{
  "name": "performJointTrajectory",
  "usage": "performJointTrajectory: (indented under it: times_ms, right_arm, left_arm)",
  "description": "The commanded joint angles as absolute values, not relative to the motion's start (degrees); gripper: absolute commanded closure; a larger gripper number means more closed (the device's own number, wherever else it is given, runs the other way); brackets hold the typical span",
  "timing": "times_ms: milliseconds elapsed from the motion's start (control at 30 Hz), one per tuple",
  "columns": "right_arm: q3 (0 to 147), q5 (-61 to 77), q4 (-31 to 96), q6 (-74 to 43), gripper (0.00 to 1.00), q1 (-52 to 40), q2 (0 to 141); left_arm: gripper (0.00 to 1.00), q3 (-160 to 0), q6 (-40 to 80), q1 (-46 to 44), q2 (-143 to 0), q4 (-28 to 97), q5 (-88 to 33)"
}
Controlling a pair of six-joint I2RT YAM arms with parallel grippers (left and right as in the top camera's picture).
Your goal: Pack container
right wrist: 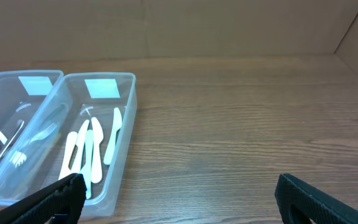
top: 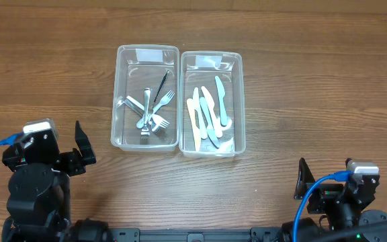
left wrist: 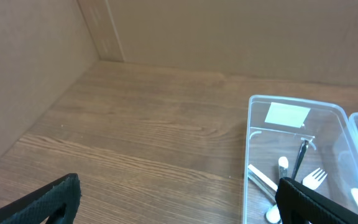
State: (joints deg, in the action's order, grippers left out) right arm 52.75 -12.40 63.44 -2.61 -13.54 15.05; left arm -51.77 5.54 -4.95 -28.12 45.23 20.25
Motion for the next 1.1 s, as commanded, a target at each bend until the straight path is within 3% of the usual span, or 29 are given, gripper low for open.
performJointTrajectory:
  times_ms: [0, 900, 1067]
  right_arm:
    - [52.34, -13.47, 62.76, -3.22, 0.00, -13.82, 14.90]
    - [52.34, -13.47, 65.47, -3.20, 0.00, -13.72, 14.74]
    - [50.37, -8.08, 64.51, -3.14, 0.00, -9.47, 8.58]
  left_arm:
    - [0.00, -51.48, 1.93, -5.32, -27.35, 45.43, 19.88]
    - [0.00, -51.46, 1.28, -5.32, -27.33, 59.57, 19.86]
    - [0.00, -51.46, 1.28, -5.32, -27.33, 59.86, 19.86]
